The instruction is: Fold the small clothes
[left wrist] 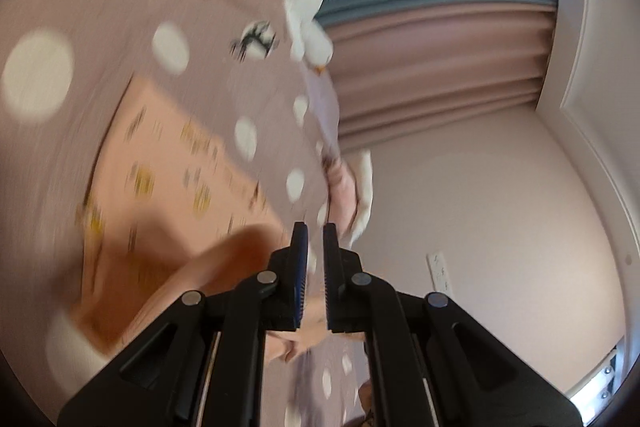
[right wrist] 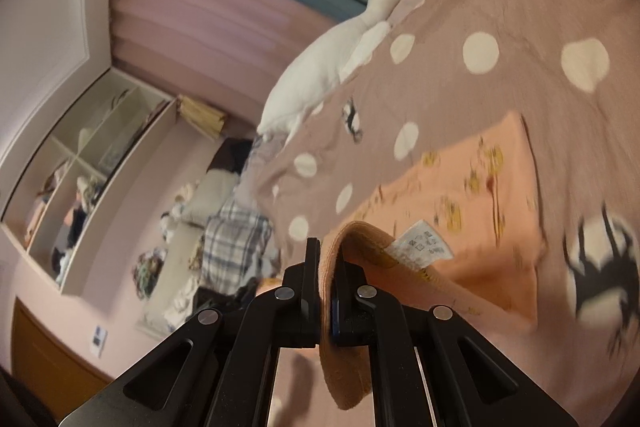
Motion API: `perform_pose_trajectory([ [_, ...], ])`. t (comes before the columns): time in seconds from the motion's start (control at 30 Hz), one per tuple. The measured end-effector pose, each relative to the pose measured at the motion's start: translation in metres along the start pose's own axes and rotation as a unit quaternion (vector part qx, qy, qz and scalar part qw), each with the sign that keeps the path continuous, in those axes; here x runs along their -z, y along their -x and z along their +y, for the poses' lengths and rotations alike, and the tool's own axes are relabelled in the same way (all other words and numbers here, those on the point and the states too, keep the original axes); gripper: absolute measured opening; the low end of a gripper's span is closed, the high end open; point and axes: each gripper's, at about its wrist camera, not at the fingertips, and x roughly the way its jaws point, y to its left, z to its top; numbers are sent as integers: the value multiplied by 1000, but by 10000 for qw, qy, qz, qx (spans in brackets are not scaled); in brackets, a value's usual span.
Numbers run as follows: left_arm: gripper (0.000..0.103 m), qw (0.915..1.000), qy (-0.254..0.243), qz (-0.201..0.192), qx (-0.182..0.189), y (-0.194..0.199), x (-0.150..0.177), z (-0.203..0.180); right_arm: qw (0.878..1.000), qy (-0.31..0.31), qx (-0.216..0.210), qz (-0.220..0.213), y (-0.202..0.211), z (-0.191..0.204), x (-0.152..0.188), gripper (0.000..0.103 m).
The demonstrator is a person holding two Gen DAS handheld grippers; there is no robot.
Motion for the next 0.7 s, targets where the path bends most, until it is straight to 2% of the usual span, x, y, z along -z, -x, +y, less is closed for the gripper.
perform_pose_trajectory([
  [0.13,4,9992,-203,-305,-182,-12,-37,-8,9991,-195,390,5,-28,-11,-29,7],
  [0.2,4,9984,-231,-349,-374,-17,-47,-5,9966,-240,783,-20,-43,-23,-42,7],
  [0.23,4,9982,-216,-324,-465,-22,-51,-2,9927,-457,1117,15,-53,-39,-50,7],
  [0.3,5,9974,-201,-243,-651,-27,-53,5,9861,-945,1351,206,-66,-65,-57,7],
  [0.33,5,9959,-230,-116,-868,-30,-52,10,9783,-1174,1681,302,-71,-81,-59,7],
  [0.37,5,9945,-264,-9,-1016,-33,-50,14,9720,-1253,1960,331,-72,-88,-60,20],
  [0.4,5,9922,-318,129,-1202,-35,-47,18,9660,-1311,2202,354,-71,-94,-60,39],
  [0.47,5,9846,-434,480,-1621,-41,-41,27,9602,-1346,2420,366,-63,-98,-57,44],
  [0.5,5,9819,-457,616,-1734,-43,-37,33,9585,-1255,2536,357,-58,-95,-56,44],
  [0.53,5,9797,-475,735,-1804,-44,-32,38,9526,-790,2925,272,-50,-77,-53,44],
  [0.57,5,9790,-474,791,-1819,-44,-28,42,9518,-238,3048,247,-49,-60,-49,44],
  [0.6,10,9785,-454,836,-1829,-44,-24,46,9530,298,2998,309,-53,-44,-45,44],
  [0.63,11,9788,-411,866,-1809,-43,-18,51,9547,939,2768,562,-60,-19,-32,44],
  [0.7,11,9786,-365,865,-1830,-41,-9,56,9530,1562,2364,1070,-77,8,-11,44],
])
